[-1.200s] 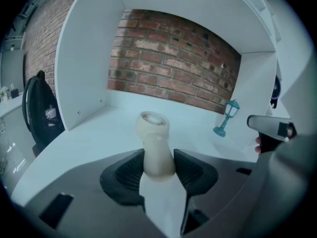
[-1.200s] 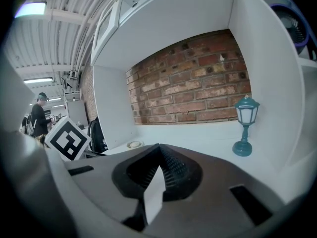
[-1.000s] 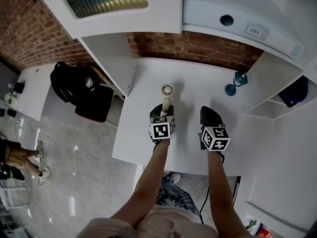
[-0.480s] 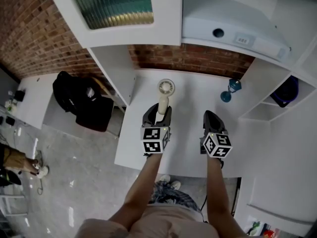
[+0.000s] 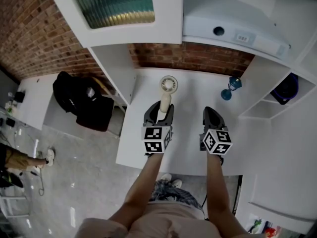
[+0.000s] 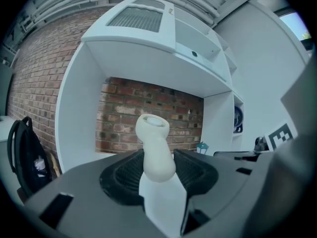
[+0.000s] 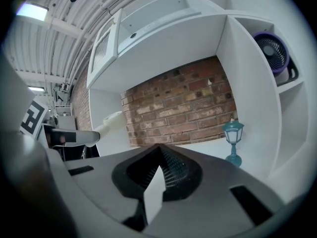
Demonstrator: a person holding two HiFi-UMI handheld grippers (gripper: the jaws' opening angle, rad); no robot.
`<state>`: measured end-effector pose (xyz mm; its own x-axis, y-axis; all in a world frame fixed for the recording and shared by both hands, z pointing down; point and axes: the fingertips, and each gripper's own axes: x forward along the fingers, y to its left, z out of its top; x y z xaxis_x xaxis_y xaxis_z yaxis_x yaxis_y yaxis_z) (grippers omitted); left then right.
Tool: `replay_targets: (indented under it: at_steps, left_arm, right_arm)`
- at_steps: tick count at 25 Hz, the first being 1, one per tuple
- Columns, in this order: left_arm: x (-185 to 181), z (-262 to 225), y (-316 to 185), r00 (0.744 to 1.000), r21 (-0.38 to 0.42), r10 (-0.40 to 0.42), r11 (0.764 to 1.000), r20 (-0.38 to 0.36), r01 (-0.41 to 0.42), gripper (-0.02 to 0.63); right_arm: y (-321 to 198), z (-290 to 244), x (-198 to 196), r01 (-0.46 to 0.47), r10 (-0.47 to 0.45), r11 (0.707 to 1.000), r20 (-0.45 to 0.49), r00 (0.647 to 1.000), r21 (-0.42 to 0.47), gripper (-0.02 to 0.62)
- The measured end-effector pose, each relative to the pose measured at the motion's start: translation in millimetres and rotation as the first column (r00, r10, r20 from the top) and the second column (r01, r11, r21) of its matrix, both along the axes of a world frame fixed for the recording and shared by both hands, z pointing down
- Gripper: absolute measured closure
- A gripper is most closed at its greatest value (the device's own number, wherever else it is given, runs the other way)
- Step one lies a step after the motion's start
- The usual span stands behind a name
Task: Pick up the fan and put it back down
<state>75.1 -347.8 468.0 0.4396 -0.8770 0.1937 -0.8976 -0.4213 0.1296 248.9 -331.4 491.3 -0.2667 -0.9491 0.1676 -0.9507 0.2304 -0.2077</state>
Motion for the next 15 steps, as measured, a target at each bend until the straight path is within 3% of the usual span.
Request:
replay_targets:
  at_steps: [9,15]
  left_arm:
    - [18.2,76.5,-14.6,1.000,-0.162,0.000,0.987,0.011,0.001,0.400]
    - [31.6,158.8,-11.6,1.000,-0.335,-0.002,0.942,0.031,0.012,0.400]
  right_arm:
    - [-2.8,23.2,3.8,0.008,-0.009,0.999,-0.007,1.000,-0.047,0.580]
    - [-1.1,46.7,10.3,0.012,-0.013,0.996,-0.006,1.000,-0.092,0.580]
